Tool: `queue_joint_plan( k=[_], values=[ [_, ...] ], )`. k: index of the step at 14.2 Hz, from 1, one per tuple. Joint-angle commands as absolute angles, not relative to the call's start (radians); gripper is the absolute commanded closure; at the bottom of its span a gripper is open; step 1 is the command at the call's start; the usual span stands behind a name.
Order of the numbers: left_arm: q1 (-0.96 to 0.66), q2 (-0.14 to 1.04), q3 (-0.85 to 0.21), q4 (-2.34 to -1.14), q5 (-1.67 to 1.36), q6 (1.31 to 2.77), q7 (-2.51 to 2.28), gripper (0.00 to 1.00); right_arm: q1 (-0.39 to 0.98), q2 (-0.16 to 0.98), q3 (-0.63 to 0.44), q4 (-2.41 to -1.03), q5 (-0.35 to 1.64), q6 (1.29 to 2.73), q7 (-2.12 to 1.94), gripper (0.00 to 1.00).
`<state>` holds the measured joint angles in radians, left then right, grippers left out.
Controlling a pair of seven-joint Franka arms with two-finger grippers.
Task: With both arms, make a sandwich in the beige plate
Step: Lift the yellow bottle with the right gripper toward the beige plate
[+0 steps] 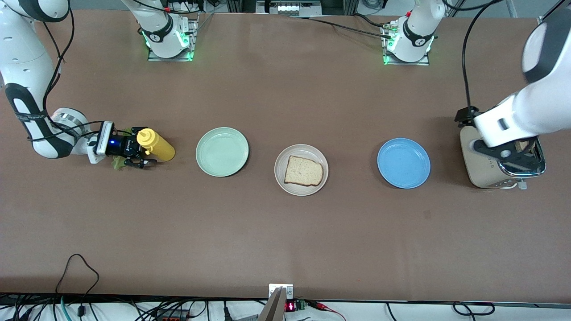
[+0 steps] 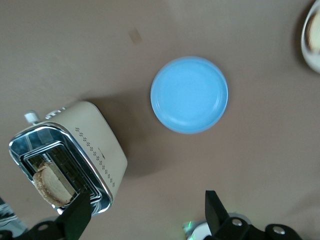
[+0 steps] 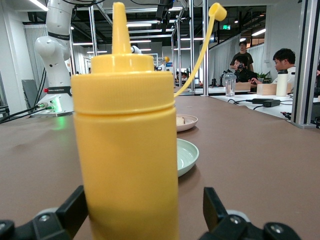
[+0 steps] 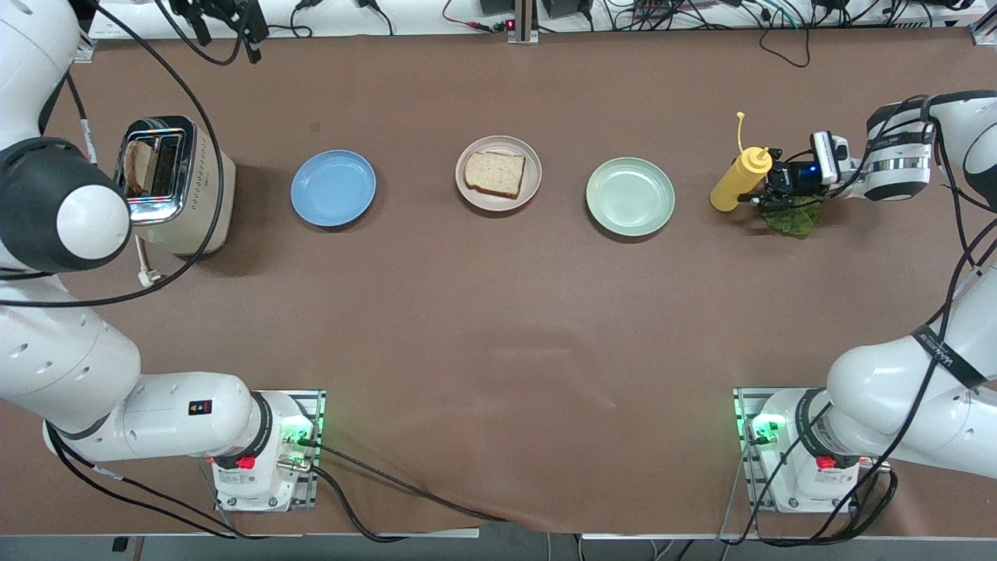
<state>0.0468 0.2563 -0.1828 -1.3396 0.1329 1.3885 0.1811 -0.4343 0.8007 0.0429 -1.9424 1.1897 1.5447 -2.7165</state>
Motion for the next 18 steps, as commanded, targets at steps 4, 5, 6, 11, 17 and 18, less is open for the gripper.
queue_joint_plan(
  k=[4,5,6,11,17,18],
  values=[
    [-0.028,-0.012,0.006,-1.673,0.046,1.703,0.164,0.00,-0.410,0.792,0.041,-1.964,1.224,1.537,-2.767,0.00],
    [-0.023,-0.015,-0.006,-1.681,0.070,1.695,0.166,0.00,-0.408,0.792,0.041,-1.965,1.226,1.537,-2.767,0.00],
    [-0.020,-0.015,-0.006,-1.681,0.071,1.660,0.172,0.00,-0.410,0.790,0.041,-1.964,1.226,1.536,-2.769,0.09],
    [-0.021,-0.011,-0.011,-1.663,0.066,1.628,0.164,0.00,-0.405,0.776,0.041,-1.962,1.226,1.535,-2.770,0.85],
    [-0.023,-0.008,-0.009,-1.661,0.066,1.628,0.158,0.00,-0.289,0.603,0.038,-1.945,1.241,1.679,-2.552,0.85],
    [-0.023,-0.008,-0.009,-1.660,0.066,1.628,0.158,0.00,-0.263,0.574,0.037,-1.939,1.241,1.722,-2.501,0.85]
  ],
)
